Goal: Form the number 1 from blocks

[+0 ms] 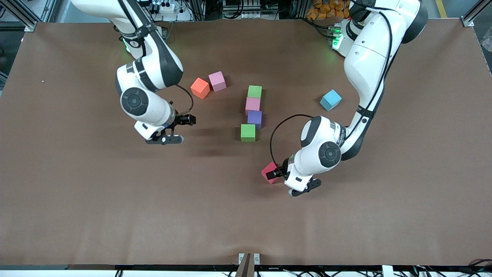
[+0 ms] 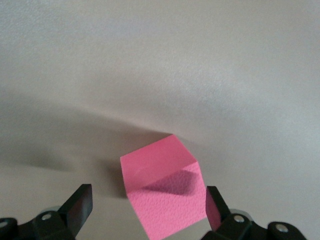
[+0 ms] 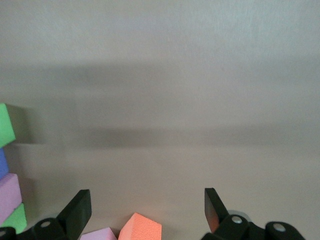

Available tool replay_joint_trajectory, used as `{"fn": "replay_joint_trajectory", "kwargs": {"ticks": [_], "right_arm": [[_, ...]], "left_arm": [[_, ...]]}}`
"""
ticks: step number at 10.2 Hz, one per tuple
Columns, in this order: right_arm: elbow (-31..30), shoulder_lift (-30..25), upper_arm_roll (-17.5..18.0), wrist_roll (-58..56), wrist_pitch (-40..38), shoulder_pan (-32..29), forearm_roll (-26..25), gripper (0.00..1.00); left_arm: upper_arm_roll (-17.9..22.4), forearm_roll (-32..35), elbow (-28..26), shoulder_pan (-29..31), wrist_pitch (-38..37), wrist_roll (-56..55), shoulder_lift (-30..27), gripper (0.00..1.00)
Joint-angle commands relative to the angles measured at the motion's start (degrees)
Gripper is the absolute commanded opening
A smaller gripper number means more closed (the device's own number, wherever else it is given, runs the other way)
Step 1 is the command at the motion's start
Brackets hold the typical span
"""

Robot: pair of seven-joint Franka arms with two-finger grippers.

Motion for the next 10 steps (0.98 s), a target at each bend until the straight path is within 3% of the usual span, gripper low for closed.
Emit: {"fn": "replay_joint_trajectory", "kwargs": {"ticks": [1, 4, 8, 9, 10], "right_arm": [[-4.01, -2.87, 0.54, 0.84, 1.48, -1.21, -0.93, 1.0], [-4.01, -4.44, 0.37, 0.31, -2.18, -2.78, -1.19, 1.0], [0.63, -6.47, 0.19, -10.37, -7.12, -13.84, -1.02, 1.0], [2.04, -6.38, -0.5, -13.37, -7.83, -15.26, -1.02, 1.0], [3.79, -5.86, -2.43, -16.01, -8.35, -15.62, -1.02, 1.0]], "left_arm": [[0.96, -2.86, 4.77, -1.23, 0.58, -0.61, 2.7, 1.0], [1.22, -5.24, 5.58, -2.11, 1.81, -1.05, 4.11, 1.0], [1.31, -5.24, 5.58, -2.73, 2.61, -1.93, 5.78, 1.0], [1.31, -5.33, 5.58, -2.81, 2.61, -1.84, 6.31, 0.88], [1.57, -5.24, 5.4, -2.9, 3.04, -1.49, 6.49, 0.46]]}}
